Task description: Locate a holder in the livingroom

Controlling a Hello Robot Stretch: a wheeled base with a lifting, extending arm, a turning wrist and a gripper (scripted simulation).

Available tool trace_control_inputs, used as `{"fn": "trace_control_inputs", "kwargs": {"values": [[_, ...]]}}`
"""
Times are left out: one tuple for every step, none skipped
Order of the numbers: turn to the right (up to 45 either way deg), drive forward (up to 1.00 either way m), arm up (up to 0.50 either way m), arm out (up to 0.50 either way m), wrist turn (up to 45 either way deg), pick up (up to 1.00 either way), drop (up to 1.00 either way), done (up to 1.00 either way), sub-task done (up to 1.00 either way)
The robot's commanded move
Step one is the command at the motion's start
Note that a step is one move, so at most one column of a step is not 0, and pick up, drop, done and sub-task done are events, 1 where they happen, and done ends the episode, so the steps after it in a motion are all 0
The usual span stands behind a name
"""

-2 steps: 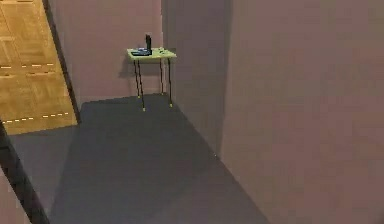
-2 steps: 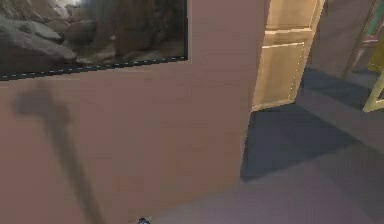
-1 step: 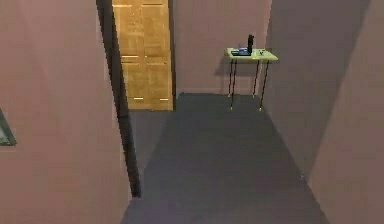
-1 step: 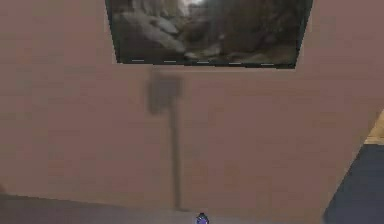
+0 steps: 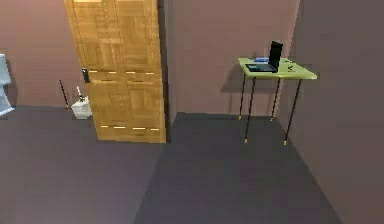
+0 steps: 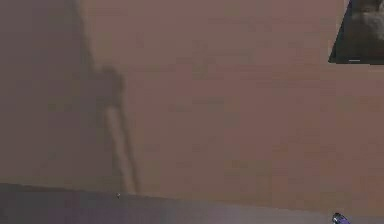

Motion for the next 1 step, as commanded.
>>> {"fn": "trace_control_inputs", "kwargs": {"values": [[0.0,0.5,0.0,0.0,0.0,0.0,0.0,0.0,0.0]]}}
